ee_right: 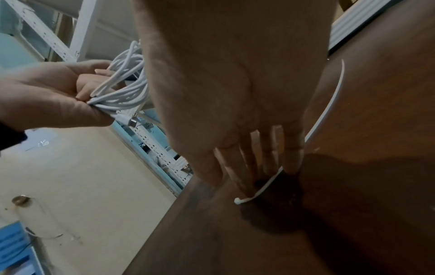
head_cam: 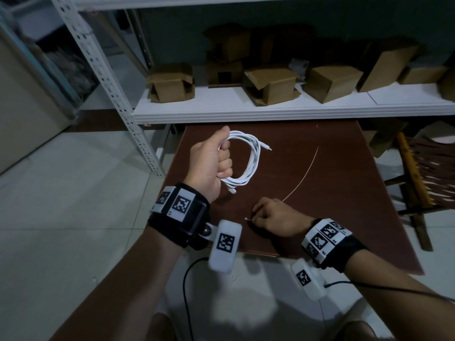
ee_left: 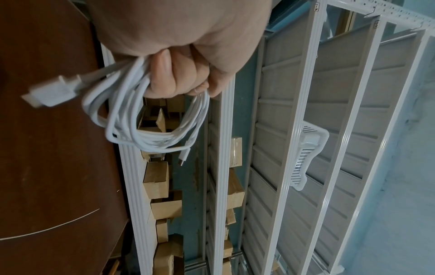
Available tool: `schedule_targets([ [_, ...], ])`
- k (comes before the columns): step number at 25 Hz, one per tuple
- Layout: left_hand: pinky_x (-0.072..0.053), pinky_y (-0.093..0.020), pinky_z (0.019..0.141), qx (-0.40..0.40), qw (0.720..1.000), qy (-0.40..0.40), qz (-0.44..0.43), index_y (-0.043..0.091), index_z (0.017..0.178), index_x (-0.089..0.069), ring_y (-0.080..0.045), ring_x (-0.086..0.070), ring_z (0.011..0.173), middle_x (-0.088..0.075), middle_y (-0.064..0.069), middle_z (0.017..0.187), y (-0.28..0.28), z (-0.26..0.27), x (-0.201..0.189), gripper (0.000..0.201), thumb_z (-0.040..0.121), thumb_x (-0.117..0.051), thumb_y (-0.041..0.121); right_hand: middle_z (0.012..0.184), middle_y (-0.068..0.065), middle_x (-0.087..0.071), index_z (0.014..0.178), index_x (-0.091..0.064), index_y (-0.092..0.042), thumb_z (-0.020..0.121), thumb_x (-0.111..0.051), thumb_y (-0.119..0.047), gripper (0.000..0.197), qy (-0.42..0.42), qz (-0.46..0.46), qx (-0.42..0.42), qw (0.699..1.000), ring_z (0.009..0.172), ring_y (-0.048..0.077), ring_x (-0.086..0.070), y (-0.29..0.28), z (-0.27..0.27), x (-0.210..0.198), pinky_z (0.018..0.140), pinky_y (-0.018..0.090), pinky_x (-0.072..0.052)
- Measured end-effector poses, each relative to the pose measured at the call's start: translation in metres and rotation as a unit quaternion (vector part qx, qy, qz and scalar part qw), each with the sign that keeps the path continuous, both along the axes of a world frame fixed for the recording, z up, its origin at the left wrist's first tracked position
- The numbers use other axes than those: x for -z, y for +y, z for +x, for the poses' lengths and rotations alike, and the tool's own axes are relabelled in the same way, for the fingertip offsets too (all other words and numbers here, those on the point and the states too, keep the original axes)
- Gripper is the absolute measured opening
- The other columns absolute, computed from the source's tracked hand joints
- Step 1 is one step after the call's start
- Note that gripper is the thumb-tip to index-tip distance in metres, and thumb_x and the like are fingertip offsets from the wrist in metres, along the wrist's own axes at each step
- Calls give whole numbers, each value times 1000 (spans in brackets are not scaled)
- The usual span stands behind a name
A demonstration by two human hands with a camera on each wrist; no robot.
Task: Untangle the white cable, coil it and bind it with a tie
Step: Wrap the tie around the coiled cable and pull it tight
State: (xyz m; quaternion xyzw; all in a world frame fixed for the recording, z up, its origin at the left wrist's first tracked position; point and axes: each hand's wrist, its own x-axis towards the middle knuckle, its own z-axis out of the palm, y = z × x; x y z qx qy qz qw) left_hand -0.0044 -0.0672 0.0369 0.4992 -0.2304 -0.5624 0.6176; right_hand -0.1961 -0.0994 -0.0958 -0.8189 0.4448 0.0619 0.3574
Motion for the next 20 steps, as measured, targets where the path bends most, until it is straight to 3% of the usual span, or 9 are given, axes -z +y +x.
schedule_targets([
  [4, -14, -21, 36, -1, 1000, 1, 4, 21, 67, -44, -6, -15, 37, -20, 11, 47, 0, -1, 2, 41, 101, -63, 34, 117, -6, -68, 90, -81, -19, 94, -65, -29, 19, -11, -13, -26, 1000, 108, 12, -64, -4, -2, -2, 104, 30, -47],
  [8, -15, -21, 36, -2, 1000, 3, 9, 20, 67, -44, -6, -16, 37, -21, 11, 47, 0, -4, 3, 41, 100, -64, 35, 126, -10, -60, 70, -66, -29, 97, -62, -39, 30, 11, -39, -59, 997, 117, 17, -54, -6, -5, 2, 104, 30, -42],
  [13, -13, -22, 37, -3, 1000, 0, 16, 20, 67, -44, -7, -15, 38, -20, 11, 46, 0, -8, 2, 41, 100, -64, 34, 124, 1, -60, 83, -48, -33, 89, -54, -54, 22, 42, -63, -77, 994, 120, 20, -51, -4, -10, 12, 102, 36, -45],
  [16, -13, -22, 38, -5, 1000, -5, 16, 20, 67, -44, -7, -16, 38, -21, 11, 47, -1, -7, 1, 41, 100, -64, 34, 123, 1, -55, 89, -54, -28, 93, -58, -47, 19, 28, -75, -86, 993, 115, 21, -56, -11, -13, 10, 102, 35, -46],
  [19, -14, -22, 38, -17, 1000, -13, 15, 20, 67, -44, -7, -17, 38, -22, 10, 47, -1, 0, -1, 41, 100, -64, 35, 118, -2, -55, 100, -70, -15, 91, -74, -28, 16, -84, -119, -26, 989, 106, 16, -60, -19, -19, -10, 100, 33, -48],
  [20, -14, -23, 38, -25, 999, -18, 15, 20, 67, -45, -7, -17, 38, -22, 10, 48, -2, 3, -2, 41, 100, -64, 35, 115, -2, -58, 101, -76, -13, 88, -80, -20, 15, -141, -136, 8, 981, 103, 15, -61, -20, -20, -20, 96, 26, -49],
])
